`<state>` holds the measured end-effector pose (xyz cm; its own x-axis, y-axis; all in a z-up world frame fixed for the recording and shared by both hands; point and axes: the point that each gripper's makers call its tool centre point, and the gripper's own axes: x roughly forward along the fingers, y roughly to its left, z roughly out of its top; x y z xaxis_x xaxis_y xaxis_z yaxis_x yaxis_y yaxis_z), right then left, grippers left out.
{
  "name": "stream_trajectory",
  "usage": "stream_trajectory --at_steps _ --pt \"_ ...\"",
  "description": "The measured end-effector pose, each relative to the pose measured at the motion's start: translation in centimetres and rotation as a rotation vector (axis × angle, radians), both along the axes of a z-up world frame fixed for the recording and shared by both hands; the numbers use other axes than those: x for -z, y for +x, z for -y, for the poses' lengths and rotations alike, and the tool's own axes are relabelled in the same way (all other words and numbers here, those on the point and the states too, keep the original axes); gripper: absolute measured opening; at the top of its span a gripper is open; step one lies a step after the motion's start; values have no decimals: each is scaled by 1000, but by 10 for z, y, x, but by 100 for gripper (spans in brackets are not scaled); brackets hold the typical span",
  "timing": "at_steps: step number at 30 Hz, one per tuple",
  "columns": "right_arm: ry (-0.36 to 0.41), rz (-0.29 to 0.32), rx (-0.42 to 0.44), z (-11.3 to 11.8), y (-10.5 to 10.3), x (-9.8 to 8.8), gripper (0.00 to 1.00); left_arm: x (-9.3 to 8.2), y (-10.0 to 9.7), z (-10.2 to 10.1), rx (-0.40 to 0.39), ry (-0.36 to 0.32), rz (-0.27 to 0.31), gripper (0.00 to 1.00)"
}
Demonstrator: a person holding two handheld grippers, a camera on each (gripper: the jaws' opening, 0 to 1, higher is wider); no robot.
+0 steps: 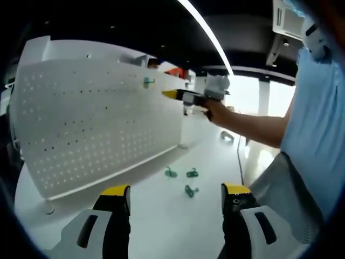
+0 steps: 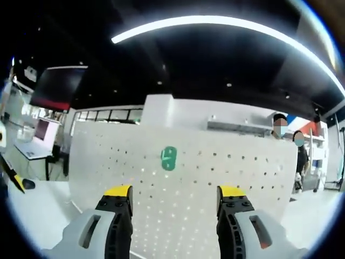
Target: Insert the hook assembly into the mounting plate slot until the hook locks in place.
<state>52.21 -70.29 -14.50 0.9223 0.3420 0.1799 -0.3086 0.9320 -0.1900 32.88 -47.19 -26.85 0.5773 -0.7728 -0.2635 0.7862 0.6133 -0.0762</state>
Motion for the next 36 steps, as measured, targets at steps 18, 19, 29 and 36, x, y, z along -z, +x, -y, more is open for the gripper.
stream_trajectory --at_steps 18,19,29,36 --pt "-58 -87 -107 -24 -41 39 62 -5 0 -2 -10 -8 18 70" --pt "-60 -91 -113 -25 -43 41 62 -5 0 -2 -10 -7 18 70" --pt "-88 -156 -144 -21 -63 62 62 -21 3 -9 -25 3 53 70" --pt "-94 -195 -146 -16 -71 71 61 -31 9 -12 -30 12 73 70"
